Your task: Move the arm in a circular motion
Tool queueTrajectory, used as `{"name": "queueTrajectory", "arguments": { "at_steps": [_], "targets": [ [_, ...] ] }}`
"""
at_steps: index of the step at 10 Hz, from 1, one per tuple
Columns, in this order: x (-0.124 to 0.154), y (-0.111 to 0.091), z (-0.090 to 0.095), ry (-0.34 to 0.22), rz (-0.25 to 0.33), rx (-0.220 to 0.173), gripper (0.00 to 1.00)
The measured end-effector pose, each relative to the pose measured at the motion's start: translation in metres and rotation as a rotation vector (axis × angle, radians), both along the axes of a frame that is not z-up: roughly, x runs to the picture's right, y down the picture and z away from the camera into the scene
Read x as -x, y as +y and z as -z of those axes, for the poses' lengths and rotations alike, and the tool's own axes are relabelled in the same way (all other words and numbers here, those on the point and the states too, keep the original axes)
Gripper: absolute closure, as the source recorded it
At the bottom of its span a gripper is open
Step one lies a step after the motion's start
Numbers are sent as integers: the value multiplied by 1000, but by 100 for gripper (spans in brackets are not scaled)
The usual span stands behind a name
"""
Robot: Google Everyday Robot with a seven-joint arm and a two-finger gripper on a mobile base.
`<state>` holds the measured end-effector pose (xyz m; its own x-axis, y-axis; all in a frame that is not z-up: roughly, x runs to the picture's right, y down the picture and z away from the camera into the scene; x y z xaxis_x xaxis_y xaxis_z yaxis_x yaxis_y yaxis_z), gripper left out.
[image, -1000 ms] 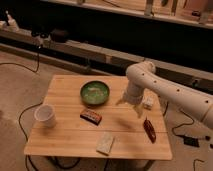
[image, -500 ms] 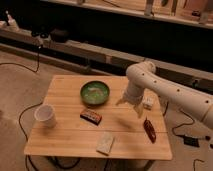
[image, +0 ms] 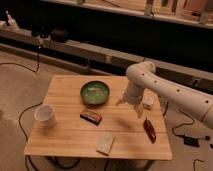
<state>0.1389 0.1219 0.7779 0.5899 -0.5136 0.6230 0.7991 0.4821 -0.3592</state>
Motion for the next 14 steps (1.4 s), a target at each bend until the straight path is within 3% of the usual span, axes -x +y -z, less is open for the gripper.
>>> {"name": "queueTrajectory", "arguments": {
  "at_steps": [3,8,12,14],
  "targets": [
    [-6,-10,0,20,21,-25,20],
    [-22,-75,15,137,67,-168,20],
    [-24,-127,22,151,-80,-272,20],
    [-39,-142,22,163,-143,-275,20]
  ]
}}
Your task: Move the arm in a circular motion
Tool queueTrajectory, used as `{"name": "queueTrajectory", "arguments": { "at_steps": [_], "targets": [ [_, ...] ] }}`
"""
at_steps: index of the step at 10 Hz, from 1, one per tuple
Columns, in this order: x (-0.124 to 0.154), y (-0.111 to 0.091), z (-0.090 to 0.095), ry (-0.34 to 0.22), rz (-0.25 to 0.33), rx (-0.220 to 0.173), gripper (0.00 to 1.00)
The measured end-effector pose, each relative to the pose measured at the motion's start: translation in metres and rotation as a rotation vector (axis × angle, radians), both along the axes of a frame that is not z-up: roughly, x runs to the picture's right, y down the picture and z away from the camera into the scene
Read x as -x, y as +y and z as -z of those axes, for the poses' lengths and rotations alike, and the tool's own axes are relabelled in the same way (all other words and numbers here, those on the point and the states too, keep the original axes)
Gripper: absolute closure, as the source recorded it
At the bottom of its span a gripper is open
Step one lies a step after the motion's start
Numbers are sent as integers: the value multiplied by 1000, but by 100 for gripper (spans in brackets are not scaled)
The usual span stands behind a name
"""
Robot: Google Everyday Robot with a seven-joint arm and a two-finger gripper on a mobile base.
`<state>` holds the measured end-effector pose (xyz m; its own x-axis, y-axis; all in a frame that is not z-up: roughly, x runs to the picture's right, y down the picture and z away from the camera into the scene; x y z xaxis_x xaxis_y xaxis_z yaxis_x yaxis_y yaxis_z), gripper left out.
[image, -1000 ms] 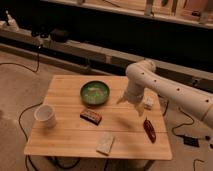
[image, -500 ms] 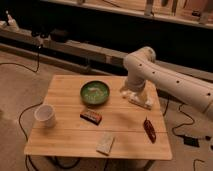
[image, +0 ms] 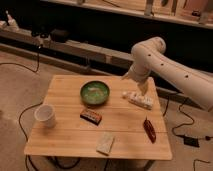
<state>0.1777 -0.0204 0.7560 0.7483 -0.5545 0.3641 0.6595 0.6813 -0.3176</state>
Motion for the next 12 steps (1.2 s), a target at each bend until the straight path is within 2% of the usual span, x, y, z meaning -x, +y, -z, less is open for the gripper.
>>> {"name": "queueTrajectory", "arguments": {
  "at_steps": [2,3,5,6,8,10,12],
  "targets": [
    [-12,-13,-8,-2,-18,38,20],
    [-6,-21,-16,-13,-2,55,20],
    [20,-29,-37,-44,54,102,20],
    [43,-27,-52,-68,94,137,20],
    [76,-21,-72,-106,150,178,20],
    [115,-12,-83,-156,221,191,20],
    [162,1,-83,-221,312,163,20]
  ]
}}
